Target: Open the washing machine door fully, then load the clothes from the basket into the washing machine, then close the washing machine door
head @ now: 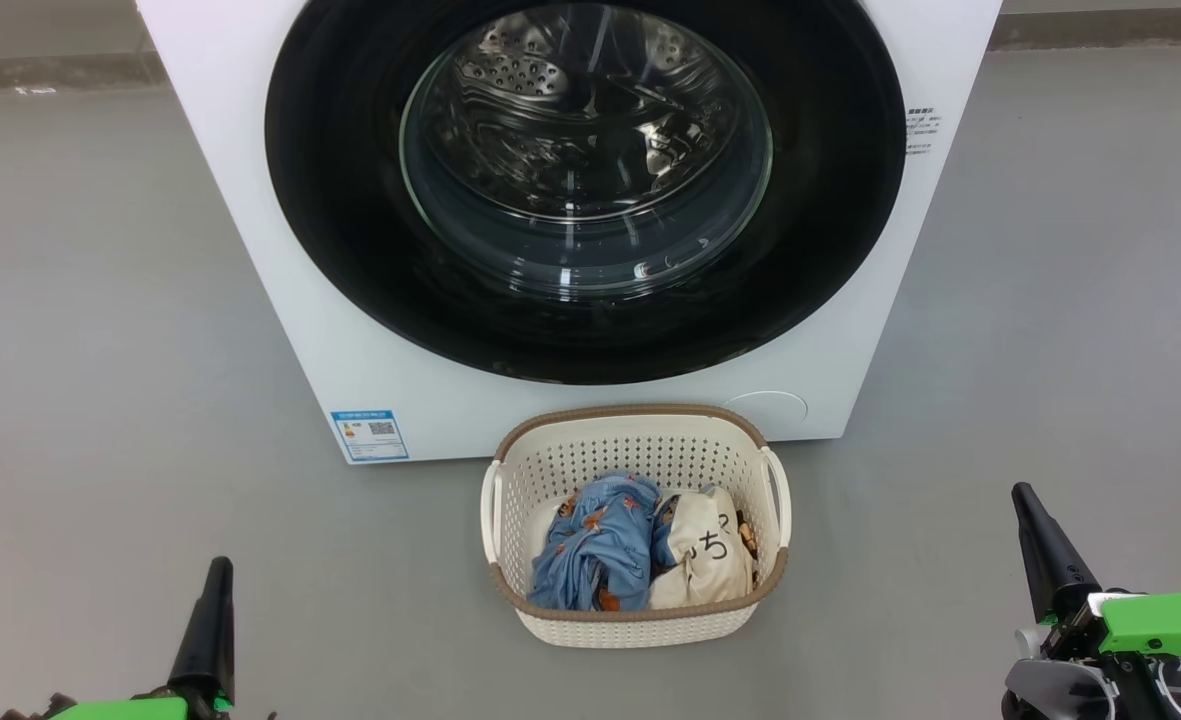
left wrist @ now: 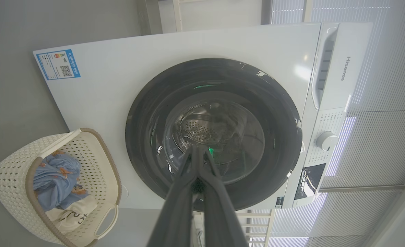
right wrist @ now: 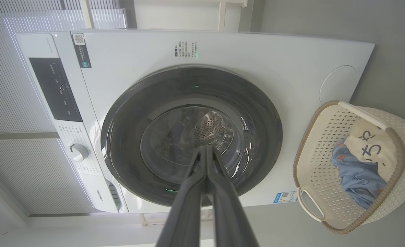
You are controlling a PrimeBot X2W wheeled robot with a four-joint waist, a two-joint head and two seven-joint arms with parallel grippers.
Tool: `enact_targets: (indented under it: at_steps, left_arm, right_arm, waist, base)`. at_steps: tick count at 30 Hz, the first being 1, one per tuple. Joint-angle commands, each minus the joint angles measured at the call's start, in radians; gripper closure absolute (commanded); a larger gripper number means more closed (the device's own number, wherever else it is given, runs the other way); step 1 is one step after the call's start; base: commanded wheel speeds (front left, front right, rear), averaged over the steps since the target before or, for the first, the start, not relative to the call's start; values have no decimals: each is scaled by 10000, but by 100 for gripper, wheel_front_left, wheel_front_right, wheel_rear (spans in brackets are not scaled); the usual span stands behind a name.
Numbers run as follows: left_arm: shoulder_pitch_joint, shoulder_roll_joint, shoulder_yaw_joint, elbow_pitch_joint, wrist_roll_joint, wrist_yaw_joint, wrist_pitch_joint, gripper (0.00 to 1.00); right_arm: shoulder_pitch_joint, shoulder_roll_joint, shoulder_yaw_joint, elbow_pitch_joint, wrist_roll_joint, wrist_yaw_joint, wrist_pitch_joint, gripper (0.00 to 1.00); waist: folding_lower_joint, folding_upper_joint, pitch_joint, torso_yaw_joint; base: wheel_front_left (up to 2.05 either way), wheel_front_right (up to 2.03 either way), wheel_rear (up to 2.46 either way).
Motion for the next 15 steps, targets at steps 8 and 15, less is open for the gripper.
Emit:
enact_targets:
  at_steps: [8,15]
  left_arm:
    - [-429,93,311,-147,84,-8,26,100]
    - [-429,93,311,-147,84,-8,26,100]
  right_arm:
    - [-440,-89,199,-250,-93,58,68,100]
    - [-440,-89,199,-250,-93,58,68,100]
  waist:
    - [0,0,0,0]
    - [0,0,0,0]
  base:
    - [0,0,0]
    - [0,0,0]
